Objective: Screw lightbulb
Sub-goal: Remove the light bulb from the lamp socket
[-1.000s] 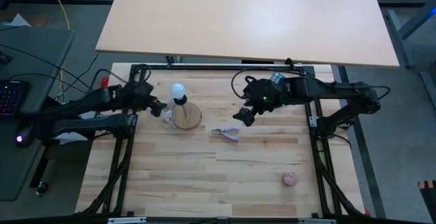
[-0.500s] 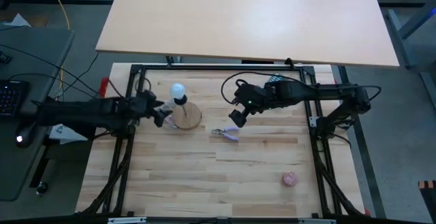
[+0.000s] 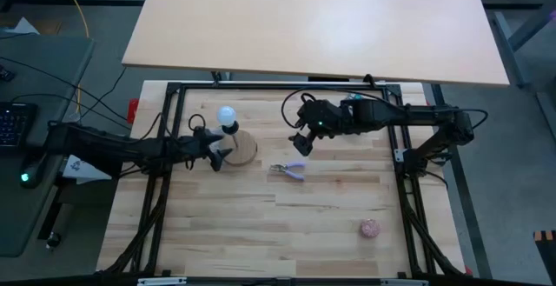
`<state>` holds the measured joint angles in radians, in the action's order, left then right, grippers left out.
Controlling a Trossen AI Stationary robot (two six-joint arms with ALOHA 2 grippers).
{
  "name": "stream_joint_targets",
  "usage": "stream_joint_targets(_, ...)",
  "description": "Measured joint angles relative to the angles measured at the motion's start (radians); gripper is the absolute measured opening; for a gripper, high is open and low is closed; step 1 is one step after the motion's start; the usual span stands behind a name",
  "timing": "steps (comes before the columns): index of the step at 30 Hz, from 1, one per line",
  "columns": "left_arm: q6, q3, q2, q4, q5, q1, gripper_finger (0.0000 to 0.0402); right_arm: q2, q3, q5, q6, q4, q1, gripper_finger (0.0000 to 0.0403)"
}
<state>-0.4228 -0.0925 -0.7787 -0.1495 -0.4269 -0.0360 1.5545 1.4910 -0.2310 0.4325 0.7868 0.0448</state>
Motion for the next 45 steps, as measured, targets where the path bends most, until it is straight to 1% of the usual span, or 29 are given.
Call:
stream_joint_targets(4,0.005,0.000,-0.111,-0.165,-0.022,0.000,0.0319,-0.008,0.000,-0.009,-0.033,-0.030,0.003,0.0385)
stream_joint_targets(7,0.015,-0.002,-0.205,-0.352,-0.032,0.000,0.0319,-0.020,0.000,-0.021,-0.042,-0.102,0.008,0.0385)
stream_joint_targets(9,0.033,-0.002,-0.273,-0.426,-0.031,0.000,0.0319,-0.028,0.000,-0.022,-0.052,-0.145,0.008,0.0385)
stream_joint_targets(14,0.010,-0.026,-0.409,-0.448,-0.027,0.000,0.0318,-0.031,0.000,-0.022,-0.059,-0.188,0.008,0.0385)
stream_joint_targets(16,0.009,-0.042,-0.448,-0.449,-0.030,0.000,0.0310,-0.031,0.000,-0.022,-0.053,-0.187,0.008,0.0385)
stream_joint_targets(18,0.028,-0.066,-0.486,-0.460,-0.043,0.000,0.0293,-0.031,0.000,-0.022,-0.049,-0.187,0.008,0.0385)
stream_joint_targets(20,0.042,-0.085,-0.522,-0.464,-0.055,0.000,0.0265,-0.031,0.000,-0.021,-0.049,-0.188,0.008,0.0385)
stream_joint_targets(26,0.086,-0.139,-0.612,-0.500,-0.056,0.007,0.0155,-0.031,0.000,-0.021,-0.049,-0.193,0.008,0.0385)
stream_joint_targets(31,0.089,-0.151,-0.606,-0.495,-0.047,0.016,0.0031,-0.040,0.000,-0.021,-0.051,-0.198,0.008,0.0385)
stream_joint_targets(32,0.077,-0.151,-0.597,-0.496,-0.045,0.017,0.0022,-0.048,0.000,-0.022,-0.050,-0.200,0.008,0.0385)
stream_joint_targets(36,0.026,-0.155,-0.543,-0.477,-0.031,0.017,0.0029,-0.089,0.000,-0.053,-0.051,-0.190,0.008,0.0385)
stream_joint_targets(38,0.004,-0.189,-0.494,-0.408,-0.019,0.016,0.0025,-0.120,0.000,-0.073,-0.046,-0.189,0.008,0.0385)
stream_joint_targets(40,-0.008,-0.247,-0.435,-0.302,0.010,0.013,0.0021,-0.154,0.000,-0.100,-0.039,-0.178,0.008,0.0385)
stream_joint_targets(42,-0.017,-0.328,-0.384,-0.171,0.067,0.001,0.0021,-0.180,0.000,-0.119,-0.036,-0.159,0.008,0.0385)
stream_joint_targets(45,0.003,-0.492,-0.327,0.066,0.153,-0.023,0.0021,-0.206,0.000,-0.156,0.022,-0.115,0.009,0.0385)
